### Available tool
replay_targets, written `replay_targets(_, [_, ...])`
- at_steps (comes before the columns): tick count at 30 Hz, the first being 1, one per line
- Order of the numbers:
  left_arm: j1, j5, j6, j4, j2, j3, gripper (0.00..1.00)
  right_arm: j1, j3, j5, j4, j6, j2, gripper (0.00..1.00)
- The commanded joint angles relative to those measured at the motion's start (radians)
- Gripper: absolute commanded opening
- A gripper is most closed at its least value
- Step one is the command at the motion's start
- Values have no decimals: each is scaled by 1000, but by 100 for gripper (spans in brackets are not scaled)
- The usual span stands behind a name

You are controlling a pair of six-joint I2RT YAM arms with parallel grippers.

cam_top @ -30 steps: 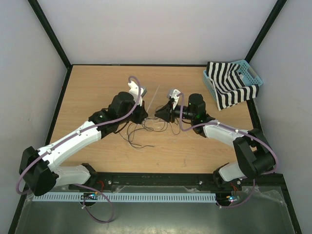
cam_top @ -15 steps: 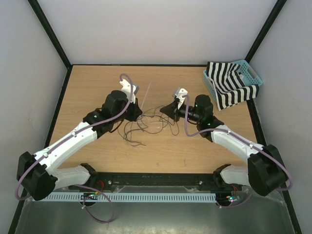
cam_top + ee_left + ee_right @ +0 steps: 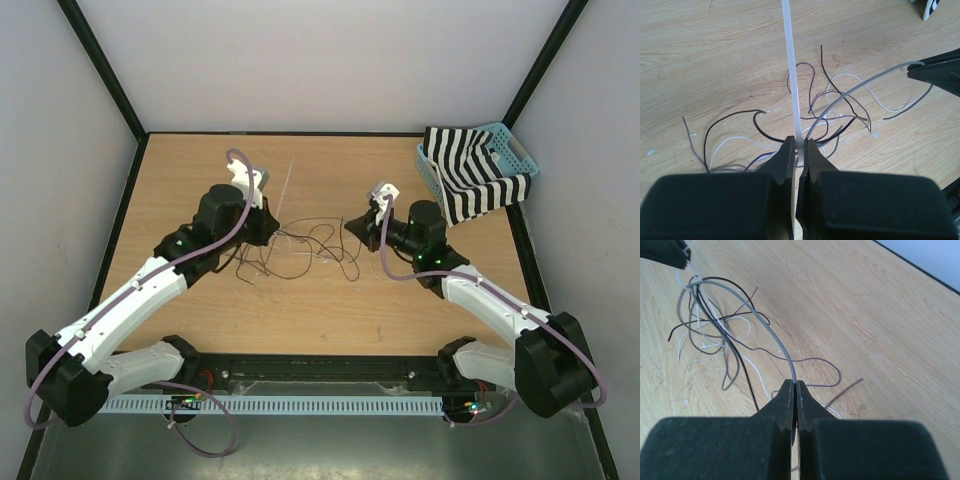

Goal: Zip-tie the wires
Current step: Adjust the cable at the center of the board.

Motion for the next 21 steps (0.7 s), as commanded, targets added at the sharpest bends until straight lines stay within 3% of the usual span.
replay_targets(1, [15, -17, 17, -14, -30, 10, 0, -22, -29, 29, 17, 29, -46, 0])
replay_targets(21, [18, -51, 16, -21, -53, 29, 0, -61, -53, 192, -22, 83, -94, 0])
